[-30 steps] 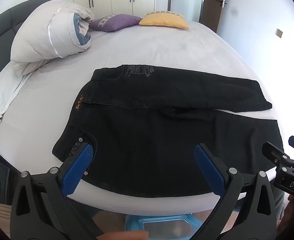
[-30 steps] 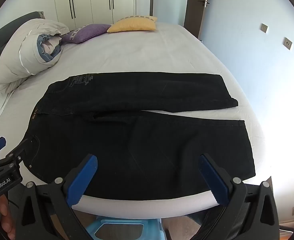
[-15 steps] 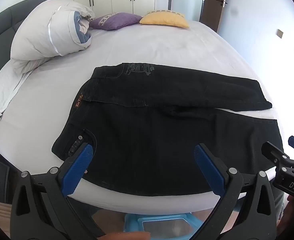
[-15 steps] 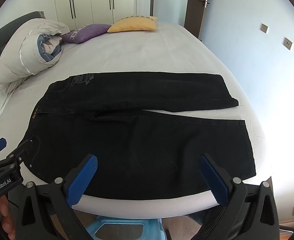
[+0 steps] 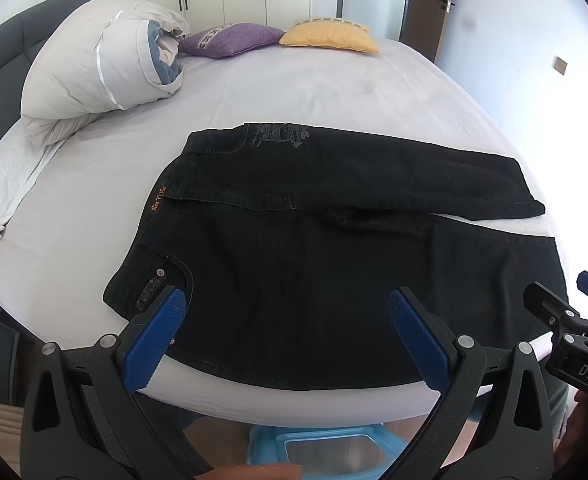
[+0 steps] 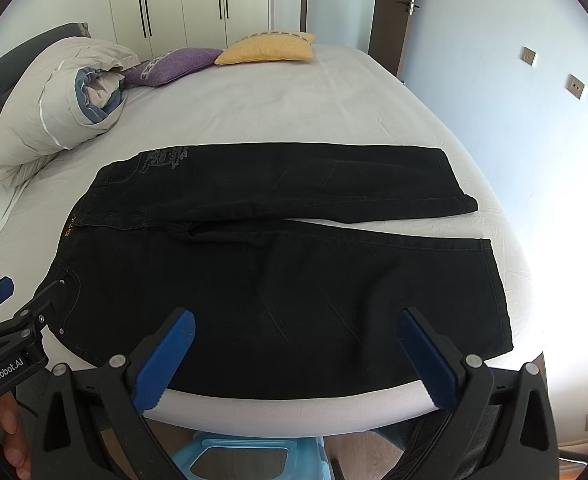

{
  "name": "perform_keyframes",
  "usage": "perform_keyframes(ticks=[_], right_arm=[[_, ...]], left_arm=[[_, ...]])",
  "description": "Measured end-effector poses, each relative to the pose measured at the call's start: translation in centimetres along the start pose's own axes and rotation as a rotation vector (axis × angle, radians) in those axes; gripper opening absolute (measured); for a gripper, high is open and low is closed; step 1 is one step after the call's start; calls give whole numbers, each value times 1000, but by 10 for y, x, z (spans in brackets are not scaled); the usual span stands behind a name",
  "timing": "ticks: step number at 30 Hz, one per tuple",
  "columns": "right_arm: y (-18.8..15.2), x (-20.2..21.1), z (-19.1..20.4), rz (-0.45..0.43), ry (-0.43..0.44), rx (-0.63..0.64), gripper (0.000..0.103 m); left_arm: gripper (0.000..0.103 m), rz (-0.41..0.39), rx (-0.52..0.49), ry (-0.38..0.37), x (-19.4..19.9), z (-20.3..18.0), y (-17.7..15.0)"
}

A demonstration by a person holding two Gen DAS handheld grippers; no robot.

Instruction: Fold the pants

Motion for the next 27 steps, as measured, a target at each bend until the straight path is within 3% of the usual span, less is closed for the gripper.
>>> perform_keyframes(ticks=[27], right_arm=[[0, -1, 0, 0, 1, -1, 103]], left_arm=[[103, 7, 0, -1, -4, 6, -6]])
Point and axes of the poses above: each gripper's, at about its wrist camera, not at the fingertips, and x roughly against the way its jaws point, z to its left, y to its top, the point moved 5 cm from there along -x, roughly the way its jaws point
